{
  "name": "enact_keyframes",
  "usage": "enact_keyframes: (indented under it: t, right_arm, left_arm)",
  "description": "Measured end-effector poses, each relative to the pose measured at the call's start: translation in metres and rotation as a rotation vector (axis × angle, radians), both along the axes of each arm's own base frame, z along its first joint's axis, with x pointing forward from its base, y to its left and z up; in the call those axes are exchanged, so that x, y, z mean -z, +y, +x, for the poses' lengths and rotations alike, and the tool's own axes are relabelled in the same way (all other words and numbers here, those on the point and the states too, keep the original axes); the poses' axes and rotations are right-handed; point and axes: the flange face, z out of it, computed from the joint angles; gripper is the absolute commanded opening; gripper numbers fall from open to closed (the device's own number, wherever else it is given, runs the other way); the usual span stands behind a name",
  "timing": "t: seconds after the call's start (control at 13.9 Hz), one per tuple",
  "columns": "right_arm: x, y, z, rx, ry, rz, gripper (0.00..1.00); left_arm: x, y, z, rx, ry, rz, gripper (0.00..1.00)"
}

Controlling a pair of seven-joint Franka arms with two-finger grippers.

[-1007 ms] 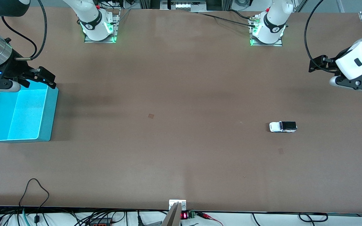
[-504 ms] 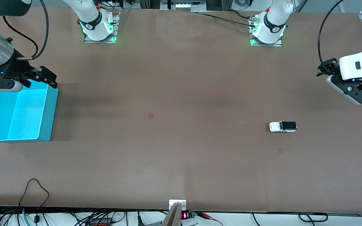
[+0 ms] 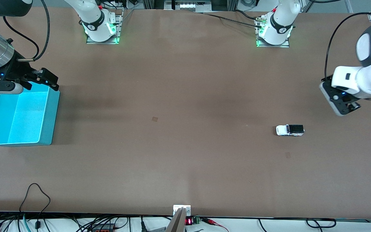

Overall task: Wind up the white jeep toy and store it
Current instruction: 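Reach the left gripper down over the white toy jeep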

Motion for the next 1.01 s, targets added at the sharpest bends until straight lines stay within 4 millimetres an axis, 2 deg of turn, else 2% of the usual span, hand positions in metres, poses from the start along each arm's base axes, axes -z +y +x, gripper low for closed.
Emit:
enact_keyframes:
  t: [0.22, 0.43, 0.72, 1.01]
  right_arm:
    - [0.0, 0.001, 0.0, -0.002, 0.0, 0.0, 1.0]
    - [0.0, 0.002, 0.0, -0.004, -0.001, 0.0, 1.0]
    - [0.0, 0.002, 0.0, -0.004, 0.0, 0.0, 1.0]
    - [0.0, 0.002, 0.0, -0.004, -0.001, 0.0, 1.0]
  left_arm:
    - [0.038, -0.004, 0.014, 0.108, -0.001, -0.001, 1.0]
    - [0.095, -0.004, 0.032, 0.266, -0.016, -0.031, 1.0]
    - [0.169, -0.003, 0.038, 0.433, -0.057, -0.059, 1.0]
    - [0.206, -0.006, 0.035, 0.474, -0.06, -0.071, 1.0]
